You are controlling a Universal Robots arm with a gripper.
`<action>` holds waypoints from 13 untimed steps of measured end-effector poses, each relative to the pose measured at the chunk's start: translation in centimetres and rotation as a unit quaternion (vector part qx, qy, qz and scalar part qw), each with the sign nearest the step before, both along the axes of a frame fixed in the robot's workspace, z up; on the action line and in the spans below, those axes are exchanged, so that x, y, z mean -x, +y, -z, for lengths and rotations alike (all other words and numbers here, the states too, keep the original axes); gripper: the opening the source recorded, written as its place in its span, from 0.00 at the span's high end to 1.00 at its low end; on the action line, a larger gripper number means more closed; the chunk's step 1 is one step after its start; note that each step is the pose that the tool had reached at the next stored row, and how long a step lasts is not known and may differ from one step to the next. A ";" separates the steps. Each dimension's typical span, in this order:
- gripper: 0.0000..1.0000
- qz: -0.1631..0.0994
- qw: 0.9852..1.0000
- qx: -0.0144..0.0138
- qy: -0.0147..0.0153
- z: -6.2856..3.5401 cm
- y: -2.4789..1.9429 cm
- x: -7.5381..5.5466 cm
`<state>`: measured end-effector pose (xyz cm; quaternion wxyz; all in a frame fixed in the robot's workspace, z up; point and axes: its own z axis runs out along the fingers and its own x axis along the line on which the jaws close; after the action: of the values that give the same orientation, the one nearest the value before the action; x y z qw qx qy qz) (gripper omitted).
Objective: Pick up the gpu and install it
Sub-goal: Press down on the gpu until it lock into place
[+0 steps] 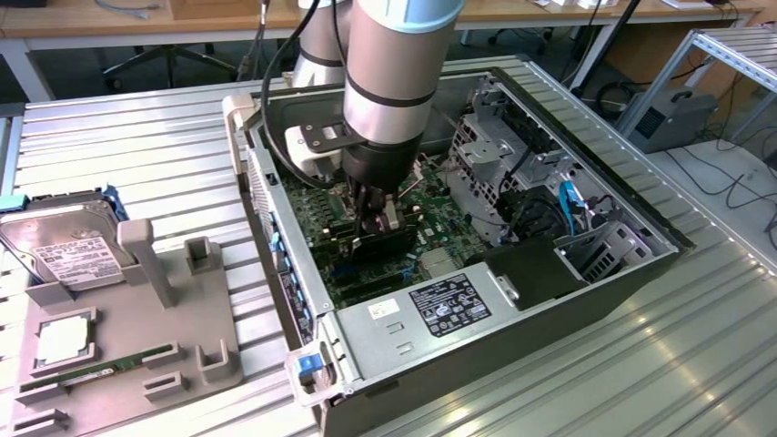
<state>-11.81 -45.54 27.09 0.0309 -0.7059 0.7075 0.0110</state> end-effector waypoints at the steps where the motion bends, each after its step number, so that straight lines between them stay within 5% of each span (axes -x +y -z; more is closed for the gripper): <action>1: 0.89 0.000 1.000 0.000 0.000 0.14 -0.01 0.0; 13: 0.89 0.000 1.000 0.000 -0.001 -0.04 0.01 0.3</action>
<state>-12.07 -45.53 27.12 0.0315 -0.7059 0.7076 0.0109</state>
